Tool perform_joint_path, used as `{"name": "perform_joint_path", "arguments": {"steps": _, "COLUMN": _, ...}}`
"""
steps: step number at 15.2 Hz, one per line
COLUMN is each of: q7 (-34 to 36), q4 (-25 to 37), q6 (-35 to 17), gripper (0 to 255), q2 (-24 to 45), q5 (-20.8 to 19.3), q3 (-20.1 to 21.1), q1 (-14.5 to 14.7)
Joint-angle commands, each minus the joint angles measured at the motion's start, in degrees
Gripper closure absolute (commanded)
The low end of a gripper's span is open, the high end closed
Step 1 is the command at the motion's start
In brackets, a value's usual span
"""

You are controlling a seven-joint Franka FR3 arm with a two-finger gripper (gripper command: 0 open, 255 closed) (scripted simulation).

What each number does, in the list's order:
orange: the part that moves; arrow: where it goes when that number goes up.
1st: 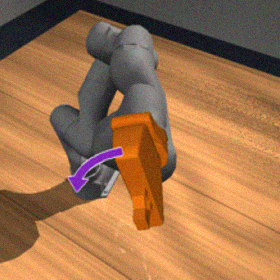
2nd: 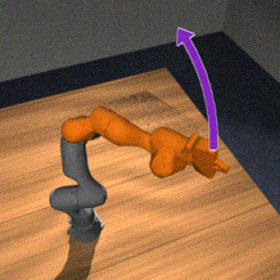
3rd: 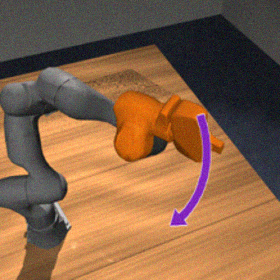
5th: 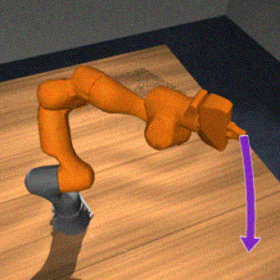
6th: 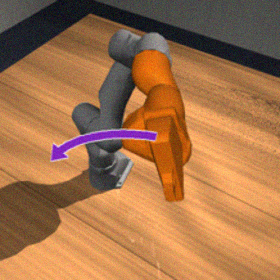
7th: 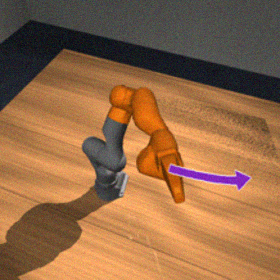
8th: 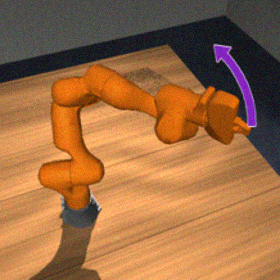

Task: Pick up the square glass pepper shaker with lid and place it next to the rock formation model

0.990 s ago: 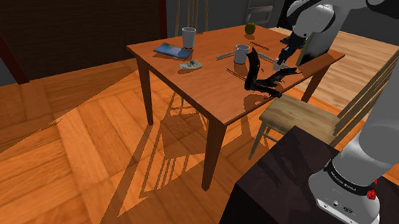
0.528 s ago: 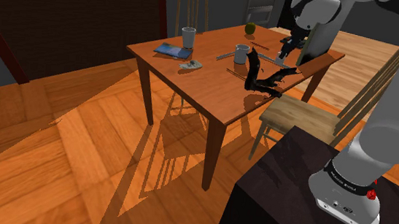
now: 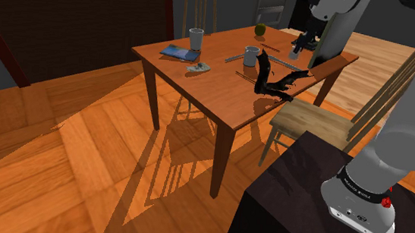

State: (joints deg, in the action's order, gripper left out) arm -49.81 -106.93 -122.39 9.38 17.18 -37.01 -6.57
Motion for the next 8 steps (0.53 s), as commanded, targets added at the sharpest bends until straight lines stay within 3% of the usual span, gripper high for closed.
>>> {"name": "perform_joint_path", "arguments": {"steps": 1, "q7": 0.55, "q4": 0.95, "q6": 1.32, "gripper": 255, "q2": -0.52, "q5": -0.59, "q3": -0.12, "q1": 0.09}}
{"name": "perform_joint_path", "arguments": {"steps": 8, "q7": 2.66, "q4": 4.5, "q6": 4.67, "gripper": 255, "q2": -0.68, "q5": -1.44, "q3": 0.14, "q1": 0.7}}
